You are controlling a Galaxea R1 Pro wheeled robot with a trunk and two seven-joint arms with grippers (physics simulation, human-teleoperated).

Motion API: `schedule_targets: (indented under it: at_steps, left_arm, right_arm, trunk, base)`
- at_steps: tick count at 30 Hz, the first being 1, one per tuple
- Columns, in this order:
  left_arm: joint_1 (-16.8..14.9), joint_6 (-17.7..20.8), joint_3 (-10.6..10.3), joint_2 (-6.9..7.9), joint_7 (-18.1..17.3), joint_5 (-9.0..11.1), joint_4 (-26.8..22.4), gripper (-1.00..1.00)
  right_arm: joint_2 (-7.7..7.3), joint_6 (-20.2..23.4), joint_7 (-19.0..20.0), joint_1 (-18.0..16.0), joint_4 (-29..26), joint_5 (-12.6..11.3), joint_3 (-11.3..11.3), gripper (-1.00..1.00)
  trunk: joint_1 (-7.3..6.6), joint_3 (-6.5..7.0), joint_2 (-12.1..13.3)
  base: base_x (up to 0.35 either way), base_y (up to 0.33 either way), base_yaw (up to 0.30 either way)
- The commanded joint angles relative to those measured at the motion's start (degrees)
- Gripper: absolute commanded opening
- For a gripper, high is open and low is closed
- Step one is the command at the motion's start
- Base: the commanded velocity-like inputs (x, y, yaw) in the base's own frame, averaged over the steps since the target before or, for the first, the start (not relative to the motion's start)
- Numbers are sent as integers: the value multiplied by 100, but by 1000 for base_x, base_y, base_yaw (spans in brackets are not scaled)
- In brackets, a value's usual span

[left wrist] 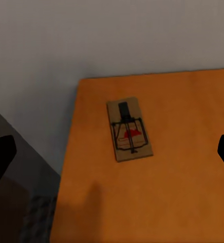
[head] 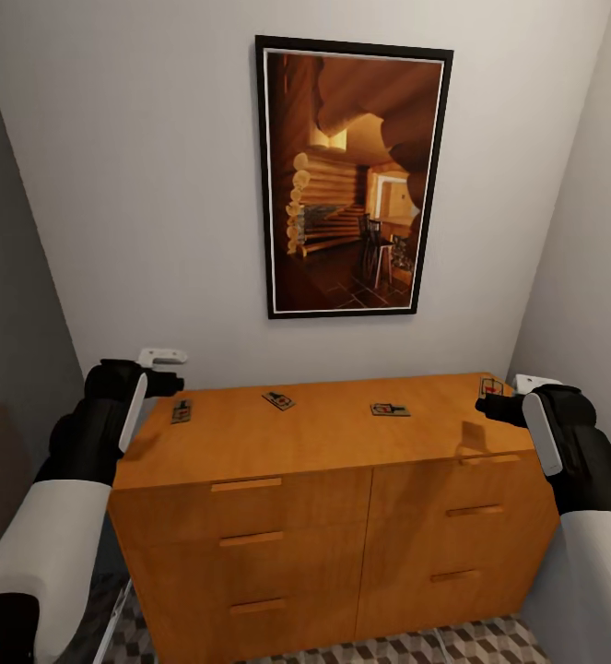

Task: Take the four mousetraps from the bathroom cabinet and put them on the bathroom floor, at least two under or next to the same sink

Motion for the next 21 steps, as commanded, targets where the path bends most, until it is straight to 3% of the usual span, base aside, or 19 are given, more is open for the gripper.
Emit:
schedule_targets:
  at_steps: [1,7,13,17,21]
  left_arm:
    - [-5,23,6,-3,-2,-14,18,100]
    - [-5,23,33,-78,-3,-15,199,100]
    - [-6,23,42,-341,18,-86,373,100]
    - [-6,23,45,-513,28,-235,406,100]
    - [-6,23,50,-755,100,-532,413,100]
  right_arm:
    - [-1,18,-51,-5,-4,-79,-1,-100]
    - [-1,18,-51,-5,-4,-75,-1,-100]
    - [-1,18,-51,-5,-4,-72,-1,-100]
    - [-1,18,-51,-5,-4,-73,-1,-100]
    - [-1,18,-51,-5,-4,-74,-1,-100]
  trunk:
    - [0,-7,-4]
    - [0,-7,-4]
    - [0,-7,-4]
    - [0,-7,-4]
    - [0,-7,-4]
  base:
    - [0,0,0]
    - [0,0,0]
    - [0,0,0]
    - [0,0,0]
    - [0,0,0]
